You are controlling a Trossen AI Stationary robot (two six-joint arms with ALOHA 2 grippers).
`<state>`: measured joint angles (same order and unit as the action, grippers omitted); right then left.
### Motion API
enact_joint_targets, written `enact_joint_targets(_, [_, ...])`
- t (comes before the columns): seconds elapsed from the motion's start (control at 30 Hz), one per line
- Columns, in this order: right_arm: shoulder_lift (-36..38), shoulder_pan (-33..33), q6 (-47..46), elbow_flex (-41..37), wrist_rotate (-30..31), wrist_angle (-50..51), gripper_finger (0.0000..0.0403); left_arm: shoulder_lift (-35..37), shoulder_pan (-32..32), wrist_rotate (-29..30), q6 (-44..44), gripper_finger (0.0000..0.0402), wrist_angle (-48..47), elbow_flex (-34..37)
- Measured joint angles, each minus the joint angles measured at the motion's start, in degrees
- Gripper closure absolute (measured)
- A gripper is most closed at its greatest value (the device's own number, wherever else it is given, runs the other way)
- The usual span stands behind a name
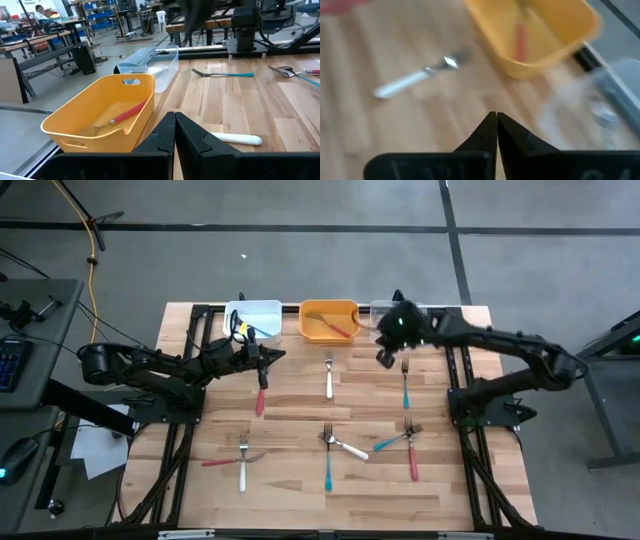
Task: Sort silverware by color (type)
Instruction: Put the bottom right blue fork into the white bin
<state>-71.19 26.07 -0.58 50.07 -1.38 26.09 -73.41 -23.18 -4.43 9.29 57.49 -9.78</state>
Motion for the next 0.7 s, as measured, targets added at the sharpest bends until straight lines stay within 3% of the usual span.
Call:
enact_joint_targets(0.23, [6.32, -13.45, -10.18, -9.68, -0.01, -10.25, 0.0393, 0.00, 0.06, -0.05, -0.83, 0.0401, -0.01, 0.00])
enact_joint_targets(0.5, [5.64, -28.98, -17.72, -10.33, 4.43, -1.21, 0.0358, 0.00, 1.30, -0.15, -0.69, 0.0401, -0.14, -0.02])
enact_joint_targets(0.7, [4.04, -37.69, -24.75, -8.15, 4.27, 4.67, 0.0320, 0.00, 2.17, -0.13, -0.69, 0.0401, -0.13, -0.02])
